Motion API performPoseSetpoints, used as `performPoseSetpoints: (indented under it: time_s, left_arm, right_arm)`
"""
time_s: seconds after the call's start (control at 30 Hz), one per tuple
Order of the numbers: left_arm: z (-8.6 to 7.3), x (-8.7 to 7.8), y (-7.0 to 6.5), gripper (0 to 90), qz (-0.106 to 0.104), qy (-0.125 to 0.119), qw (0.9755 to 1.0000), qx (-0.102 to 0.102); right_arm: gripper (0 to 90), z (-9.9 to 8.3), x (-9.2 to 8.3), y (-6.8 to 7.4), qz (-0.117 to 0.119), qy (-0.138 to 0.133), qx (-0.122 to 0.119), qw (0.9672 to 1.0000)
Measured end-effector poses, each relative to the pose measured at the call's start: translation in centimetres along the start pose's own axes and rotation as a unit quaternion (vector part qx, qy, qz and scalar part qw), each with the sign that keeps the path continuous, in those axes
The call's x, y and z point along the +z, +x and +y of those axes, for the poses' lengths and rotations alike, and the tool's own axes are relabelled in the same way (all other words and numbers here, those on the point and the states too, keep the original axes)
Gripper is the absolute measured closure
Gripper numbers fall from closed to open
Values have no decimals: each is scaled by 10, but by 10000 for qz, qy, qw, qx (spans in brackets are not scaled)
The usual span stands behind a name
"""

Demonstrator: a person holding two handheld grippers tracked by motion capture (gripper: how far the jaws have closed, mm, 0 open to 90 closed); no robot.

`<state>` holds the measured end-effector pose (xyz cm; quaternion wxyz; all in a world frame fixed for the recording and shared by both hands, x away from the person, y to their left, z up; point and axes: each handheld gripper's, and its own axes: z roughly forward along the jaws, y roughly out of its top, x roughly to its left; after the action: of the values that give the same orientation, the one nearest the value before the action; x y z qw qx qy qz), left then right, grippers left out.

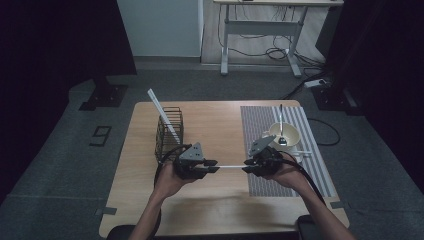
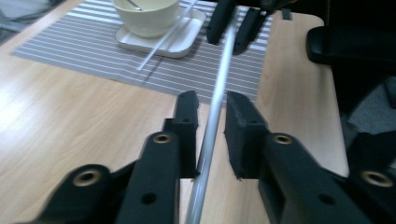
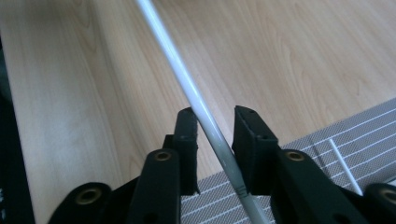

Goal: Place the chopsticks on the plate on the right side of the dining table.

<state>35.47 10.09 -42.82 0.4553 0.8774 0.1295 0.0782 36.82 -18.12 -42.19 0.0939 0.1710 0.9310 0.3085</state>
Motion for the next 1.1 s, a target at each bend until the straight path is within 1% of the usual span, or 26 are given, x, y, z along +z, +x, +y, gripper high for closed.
performPoseSetpoints:
  time_s: [0.07,0.1,0.17,0.2,0.27,0.3,0.37,0.47,0.5,0.57,0.6,0.67,0.77,0.87,1.07,1.1]
  left_arm:
    - [0,-1,0,706,19,-12,10000,-19]
    - [-1,-1,1,679,115,-24,9999,-37]
    - [-1,-2,1,644,135,-42,9999,-55]
    - [-1,-3,2,625,177,-74,9998,-91]
    - [-1,-3,2,596,242,-96,9996,-110]
    - [-1,-3,2,580,242,-96,9996,-110]
    - [0,-4,2,555,313,-126,9993,-139]
    - [0,-5,3,527,348,-150,9991,-164]
    - [0,-7,3,515,387,-172,9989,-188]
    - [0,-7,4,507,402,-187,9988,-194]
    - [0,-8,4,483,496,-197,9984,-198]
    - [-1,-9,4,487,452,-203,9986,-187]
    - [0,-9,3,489,475,-207,9985,-178]
    - [1,-8,3,446,500,-223,9983,-195]
    - [1,-8,4,407,498,-217,9982,-243]
    - [1,-8,4,400,530,-216,9980,-253]
  right_arm:
    - [723,0,0,0,13,16,-12,10000]
    - [737,0,-1,0,50,53,-10,10000]
    - [741,-1,-1,0,75,58,-15,10000]
    - [751,-1,-2,0,129,78,-65,9999]
    - [760,-1,-2,0,189,87,-92,9997]
    - [764,-1,-2,1,212,93,-91,9997]
    - [775,-1,-2,1,295,111,-149,9994]
    - [783,-1,-2,2,346,140,-186,9991]
    - [790,-1,-3,3,397,167,-221,9988]
    - [792,-2,-3,3,406,172,-236,9987]
    - [813,-2,-4,3,425,212,-250,9986]
    - [814,-3,-5,3,467,200,-242,9984]
    - [818,-4,-7,3,496,207,-257,9982]
    - [826,-4,-8,5,534,196,-283,9980]
    - [832,-6,-12,6,570,208,-308,9977]
    - [833,-6,-13,6,568,208,-319,9977]
